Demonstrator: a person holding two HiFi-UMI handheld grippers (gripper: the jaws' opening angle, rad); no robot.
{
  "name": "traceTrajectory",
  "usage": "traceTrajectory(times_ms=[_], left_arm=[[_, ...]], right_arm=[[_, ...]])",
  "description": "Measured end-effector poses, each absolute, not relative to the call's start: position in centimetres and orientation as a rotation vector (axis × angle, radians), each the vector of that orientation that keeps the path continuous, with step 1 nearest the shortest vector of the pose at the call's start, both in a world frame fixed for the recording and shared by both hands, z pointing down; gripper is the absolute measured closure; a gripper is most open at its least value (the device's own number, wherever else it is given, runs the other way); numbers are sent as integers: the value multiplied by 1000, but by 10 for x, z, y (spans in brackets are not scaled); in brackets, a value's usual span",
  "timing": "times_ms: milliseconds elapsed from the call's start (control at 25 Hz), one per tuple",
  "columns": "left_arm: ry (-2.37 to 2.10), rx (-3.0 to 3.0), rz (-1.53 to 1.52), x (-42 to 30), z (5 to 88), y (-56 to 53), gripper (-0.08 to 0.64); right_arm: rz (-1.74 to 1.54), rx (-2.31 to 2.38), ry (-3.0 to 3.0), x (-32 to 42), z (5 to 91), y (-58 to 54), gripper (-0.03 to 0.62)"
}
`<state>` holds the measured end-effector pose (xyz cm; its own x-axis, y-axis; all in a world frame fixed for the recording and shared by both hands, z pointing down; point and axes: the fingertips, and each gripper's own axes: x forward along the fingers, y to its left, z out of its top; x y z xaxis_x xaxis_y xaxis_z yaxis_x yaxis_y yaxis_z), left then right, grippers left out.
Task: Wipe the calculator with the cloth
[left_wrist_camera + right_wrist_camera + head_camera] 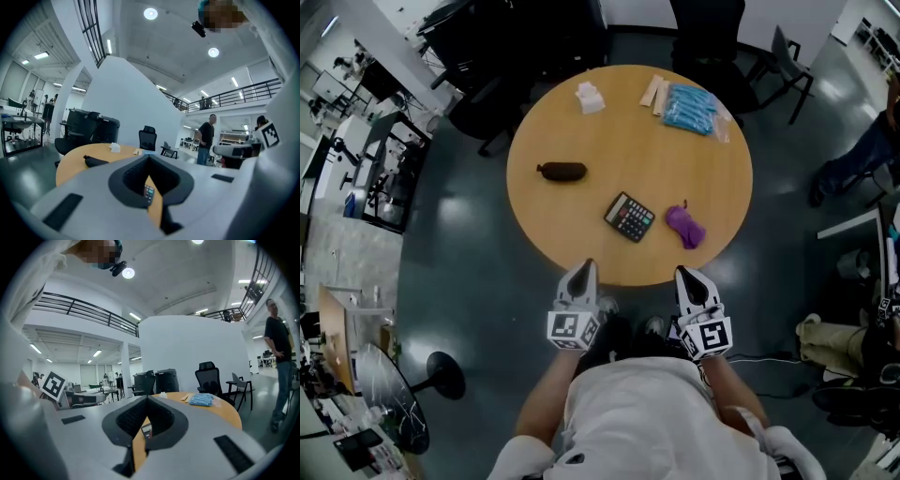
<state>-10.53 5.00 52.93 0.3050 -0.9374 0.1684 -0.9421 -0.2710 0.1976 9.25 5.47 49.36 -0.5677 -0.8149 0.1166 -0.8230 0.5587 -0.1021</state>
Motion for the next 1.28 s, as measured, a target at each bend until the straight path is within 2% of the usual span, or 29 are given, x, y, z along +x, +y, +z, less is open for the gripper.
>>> traceTrajectory(times_ms=[520, 800, 880, 960, 1080, 1280], left_arm=[[-1511, 2322, 86, -125, 581, -26, 554], [-1431, 2215, 151, -122, 642, -61, 552], [-1359, 2162, 216, -119, 671, -73, 539], [-1292, 2125, 296, -115, 697, -84, 474], [-1213, 2057, 364, -111, 728, -97, 434], [-1149, 1934, 373, -114, 763, -114, 402]], right_arm=[[183, 1581, -2627, 76, 494, -8, 577], [232, 1493, -2646, 72, 513, -29, 577], [244, 1459, -2652, 72, 520, -34, 577], [263, 1432, -2658, 72, 529, -39, 577], [291, 1400, -2657, 71, 540, -44, 577], [310, 1381, -2648, 75, 548, -51, 577]])
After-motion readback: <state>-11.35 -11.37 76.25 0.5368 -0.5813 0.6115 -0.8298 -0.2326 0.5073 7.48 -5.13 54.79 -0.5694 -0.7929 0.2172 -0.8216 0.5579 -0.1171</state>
